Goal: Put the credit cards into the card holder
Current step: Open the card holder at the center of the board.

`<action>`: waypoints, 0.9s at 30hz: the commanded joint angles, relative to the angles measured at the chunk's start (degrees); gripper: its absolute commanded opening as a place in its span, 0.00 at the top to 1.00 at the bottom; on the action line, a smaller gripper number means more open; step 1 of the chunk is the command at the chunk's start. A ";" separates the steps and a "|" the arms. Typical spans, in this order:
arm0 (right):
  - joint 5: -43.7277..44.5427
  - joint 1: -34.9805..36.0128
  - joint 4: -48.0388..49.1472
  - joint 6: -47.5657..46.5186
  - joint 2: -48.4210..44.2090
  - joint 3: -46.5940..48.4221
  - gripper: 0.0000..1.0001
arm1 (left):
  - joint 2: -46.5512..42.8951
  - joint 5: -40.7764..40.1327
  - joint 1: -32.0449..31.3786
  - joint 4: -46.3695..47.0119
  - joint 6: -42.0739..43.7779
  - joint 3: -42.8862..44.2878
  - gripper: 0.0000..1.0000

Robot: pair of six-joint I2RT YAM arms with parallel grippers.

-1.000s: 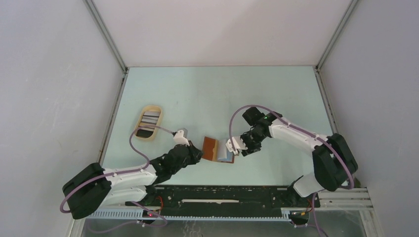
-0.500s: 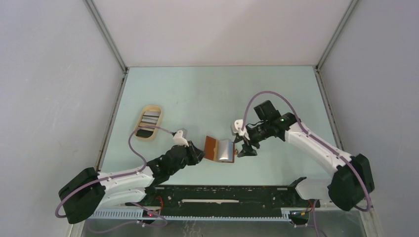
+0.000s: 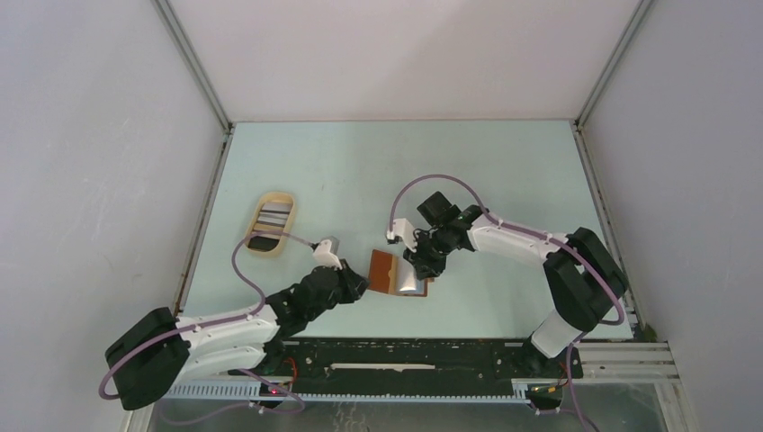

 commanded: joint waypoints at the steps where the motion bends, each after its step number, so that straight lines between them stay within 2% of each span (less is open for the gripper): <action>1: 9.88 1.17 1.89 1.99 1.06 2.71 0.73 | 2.09 -1.25 0.19 1.90 -0.41 -1.09 0.89; 10: 15.44 -0.46 -4.99 -4.31 0.57 4.14 0.87 | 4.79 -1.87 0.15 3.51 -0.77 -1.10 0.95; 15: 12.03 -1.16 -8.65 -5.51 2.80 4.85 0.89 | 4.88 -1.22 0.19 3.88 -0.39 -1.03 0.95; 18: 5.36 -4.15 -11.82 -2.19 6.57 7.95 0.92 | 4.93 -0.02 0.19 3.94 -0.16 -0.91 0.94; 21: 3.56 -6.27 -12.20 -0.40 7.95 8.81 0.92 | 4.74 0.11 0.18 3.09 -0.08 -0.80 0.93; 23: 2.21 -7.41 -12.04 -0.10 6.85 8.77 0.92 | 4.28 -0.25 0.17 2.10 0.17 -0.76 0.91; 27: -1.09 -9.11 -12.45 -0.99 3.70 8.85 0.88 | 0.41 -1.12 0.21 -3.14 1.77 0.70 0.75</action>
